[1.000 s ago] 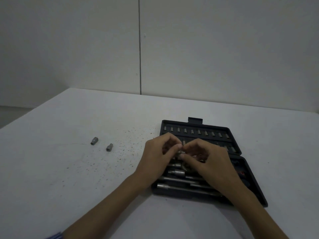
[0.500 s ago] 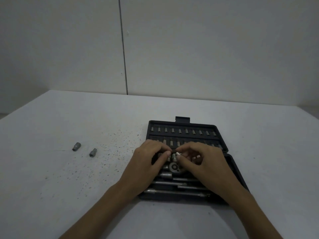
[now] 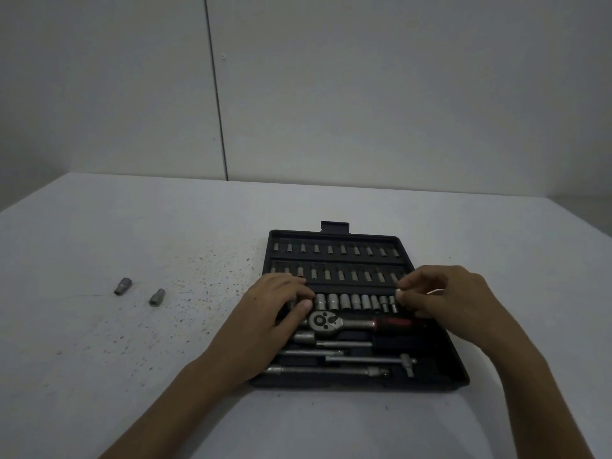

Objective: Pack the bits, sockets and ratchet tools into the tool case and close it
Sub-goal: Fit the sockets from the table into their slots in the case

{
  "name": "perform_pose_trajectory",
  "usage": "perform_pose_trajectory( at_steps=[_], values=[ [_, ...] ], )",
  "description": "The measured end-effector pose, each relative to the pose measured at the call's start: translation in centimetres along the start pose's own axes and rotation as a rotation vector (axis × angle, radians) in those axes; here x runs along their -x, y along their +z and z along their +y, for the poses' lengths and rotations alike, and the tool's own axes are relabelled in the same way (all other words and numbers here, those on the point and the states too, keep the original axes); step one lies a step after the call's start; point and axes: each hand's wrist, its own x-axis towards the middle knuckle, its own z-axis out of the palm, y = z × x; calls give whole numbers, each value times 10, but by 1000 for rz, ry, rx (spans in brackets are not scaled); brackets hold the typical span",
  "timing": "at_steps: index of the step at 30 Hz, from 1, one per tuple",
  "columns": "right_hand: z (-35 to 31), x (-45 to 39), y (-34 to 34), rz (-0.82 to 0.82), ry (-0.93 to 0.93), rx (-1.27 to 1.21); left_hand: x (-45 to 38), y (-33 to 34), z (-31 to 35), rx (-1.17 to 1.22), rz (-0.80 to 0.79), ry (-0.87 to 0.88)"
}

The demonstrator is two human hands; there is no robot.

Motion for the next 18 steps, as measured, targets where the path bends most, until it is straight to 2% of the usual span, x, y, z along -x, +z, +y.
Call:
perform_pose_trajectory(
  at_steps=[8, 18],
  values=[
    [2, 0, -5, -36, 60, 102, 1, 0, 0, 1, -3, -6],
    [2, 0, -5, 3, 18, 167, 0, 0, 0, -15, -8, 2]
  ],
)
